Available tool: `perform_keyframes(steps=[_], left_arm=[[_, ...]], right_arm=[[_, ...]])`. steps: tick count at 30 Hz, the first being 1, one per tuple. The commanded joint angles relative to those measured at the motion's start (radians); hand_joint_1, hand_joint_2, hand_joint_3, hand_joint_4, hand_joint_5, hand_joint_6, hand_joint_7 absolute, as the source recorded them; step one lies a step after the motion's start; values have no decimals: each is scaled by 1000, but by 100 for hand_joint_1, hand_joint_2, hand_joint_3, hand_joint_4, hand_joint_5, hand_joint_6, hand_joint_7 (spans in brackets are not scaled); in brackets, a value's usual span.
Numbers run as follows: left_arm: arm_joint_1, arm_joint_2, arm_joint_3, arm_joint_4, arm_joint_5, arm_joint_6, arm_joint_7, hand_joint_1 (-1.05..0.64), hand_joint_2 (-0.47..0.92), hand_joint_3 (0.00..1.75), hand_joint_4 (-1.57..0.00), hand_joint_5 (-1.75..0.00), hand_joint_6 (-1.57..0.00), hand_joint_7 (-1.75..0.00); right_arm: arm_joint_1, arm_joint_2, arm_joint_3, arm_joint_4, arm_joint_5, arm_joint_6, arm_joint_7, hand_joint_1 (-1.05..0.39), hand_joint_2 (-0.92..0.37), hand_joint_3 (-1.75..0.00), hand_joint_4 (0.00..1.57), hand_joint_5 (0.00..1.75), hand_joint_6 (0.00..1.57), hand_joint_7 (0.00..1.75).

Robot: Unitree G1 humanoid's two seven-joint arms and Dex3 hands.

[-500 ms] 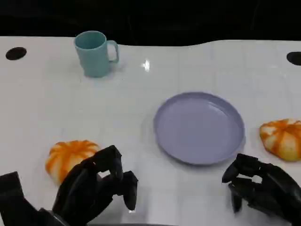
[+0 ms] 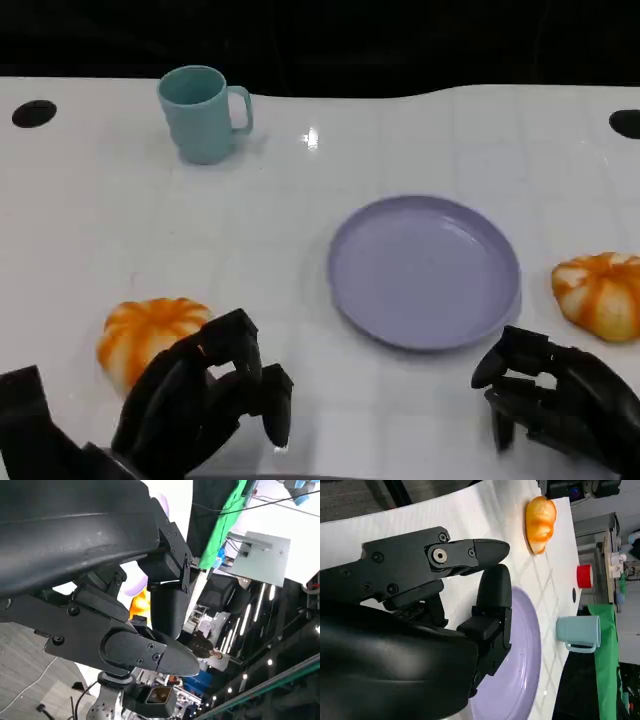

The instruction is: Grasp the bread from the table and place it into the plate.

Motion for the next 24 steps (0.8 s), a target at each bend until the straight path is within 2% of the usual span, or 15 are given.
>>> perform_keyframes(steps=[1,6,10,13,15,18,21,24], left_arm=[[4,13,2,4,7,-18,-3,-79,92,13,-85,-175,-71,-161],[9,16,2,-7,20,-26,13,-79,92,11,-83,-175,-69,-157],[8,41,-4,-20,87,-102,29,-80,92,18,-63,-169,-61,-131],[-2,68,-7,-34,149,-171,51,-74,92,25,-54,-154,-59,-97],[-3,95,-16,-63,214,-206,89,-72,92,25,-51,-144,-55,-81],[1,127,-28,-104,292,-237,140,-70,92,25,-47,-136,-51,-72],[11,178,-37,-177,429,-285,227,-64,92,23,-41,-113,-46,-56],[30,216,-44,-265,513,-255,291,-59,92,18,-34,-102,-48,-42]], right_arm=[[16,-12,-1,11,-3,22,1,-53,-92,-26,66,175,67,139],[18,-11,1,10,-7,13,-2,-53,-92,-26,67,175,68,140],[16,-9,2,14,-8,11,-1,-53,-92,-26,67,175,67,140],[18,-11,8,9,-24,-1,-16,-55,-92,-26,67,175,67,140],[21,-11,11,-3,-27,15,-25,-55,-92,-26,67,175,67,140],[23,-11,14,-10,-26,21,-29,-54,-92,-26,66,175,67,140],[27,-12,17,-22,-24,36,-34,-52,-92,-26,66,175,67,140],[25,-12,17,-18,-22,30,-31,-51,-92,-26,65,175,66,139]])
